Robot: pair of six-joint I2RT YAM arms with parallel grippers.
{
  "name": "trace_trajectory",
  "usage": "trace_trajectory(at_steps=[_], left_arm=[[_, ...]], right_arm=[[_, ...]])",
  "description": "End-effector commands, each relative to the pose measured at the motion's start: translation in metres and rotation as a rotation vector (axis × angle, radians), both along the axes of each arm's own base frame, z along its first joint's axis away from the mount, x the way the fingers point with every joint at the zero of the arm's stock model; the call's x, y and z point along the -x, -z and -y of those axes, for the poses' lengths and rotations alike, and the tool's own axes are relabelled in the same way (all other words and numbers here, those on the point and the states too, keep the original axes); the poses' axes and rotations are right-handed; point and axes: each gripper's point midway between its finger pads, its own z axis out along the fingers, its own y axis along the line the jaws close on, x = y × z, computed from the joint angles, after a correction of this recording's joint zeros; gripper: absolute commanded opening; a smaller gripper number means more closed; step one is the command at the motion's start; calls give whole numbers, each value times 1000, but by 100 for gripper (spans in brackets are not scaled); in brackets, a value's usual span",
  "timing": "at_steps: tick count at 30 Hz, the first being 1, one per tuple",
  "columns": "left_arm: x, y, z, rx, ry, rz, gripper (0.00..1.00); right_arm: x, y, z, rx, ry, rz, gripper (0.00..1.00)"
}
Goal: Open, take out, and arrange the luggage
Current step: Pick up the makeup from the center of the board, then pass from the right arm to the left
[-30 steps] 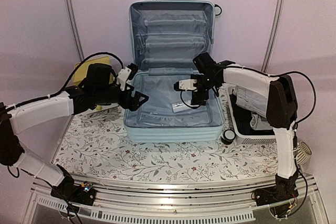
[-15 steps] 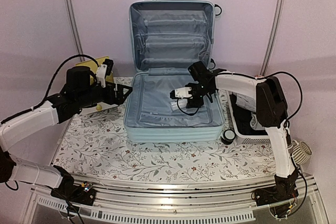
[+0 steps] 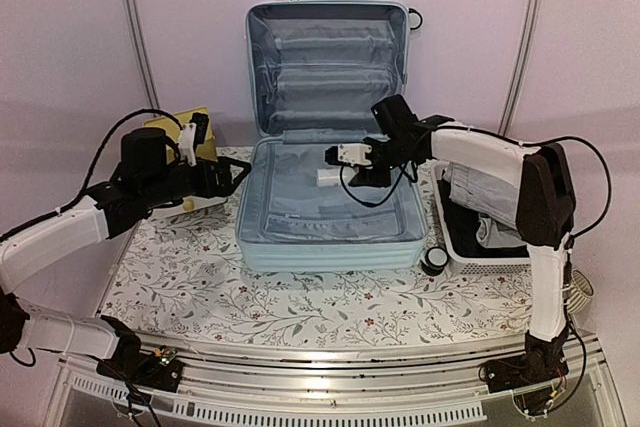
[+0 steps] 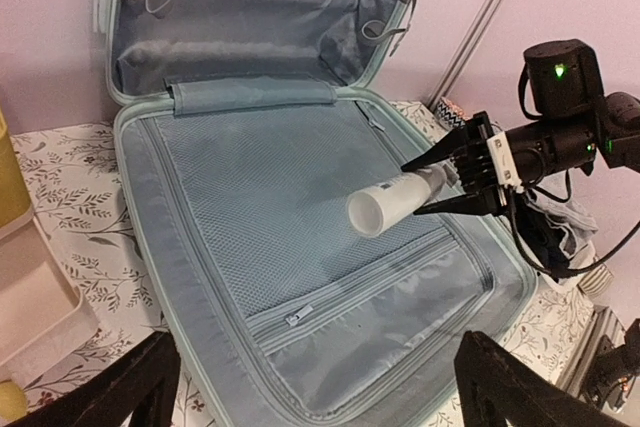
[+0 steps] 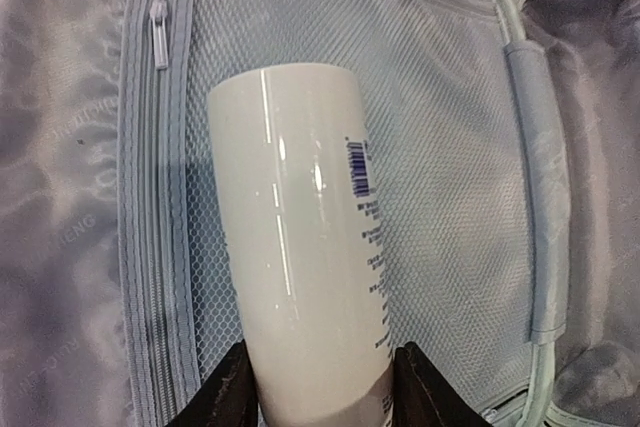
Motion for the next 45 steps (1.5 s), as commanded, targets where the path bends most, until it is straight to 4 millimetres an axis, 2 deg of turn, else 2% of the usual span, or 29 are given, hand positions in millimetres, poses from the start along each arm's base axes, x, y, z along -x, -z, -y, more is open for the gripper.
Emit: trace_trajectory(at_steps=[1, 6, 10, 13, 16, 24, 34, 45], left_arm=[[3, -5, 8, 64, 37, -14, 98], [12, -22, 27, 249, 112, -38, 98], [18, -50, 48, 420, 168, -25, 98], [23, -69, 67, 488, 222, -1, 98], [24, -80, 83, 533, 262, 9, 98], [8, -84, 112, 604, 295, -35, 95], [-4, -78, 116, 611, 259, -41, 92], [-7, -73, 118, 615, 253, -19, 72]], right_arm=[[9, -53, -12, -147, -19, 34, 39], [26, -96, -26, -281, -13, 8, 41], [42, -135, -37, -415, 16, -32, 42], [54, -158, -43, -520, 54, -131, 42], [69, -173, -46, -604, 78, -243, 41], [93, -180, -49, -646, 80, -349, 39], [118, -175, -58, -606, 9, -364, 39], [126, -170, -66, -590, -29, -374, 39]])
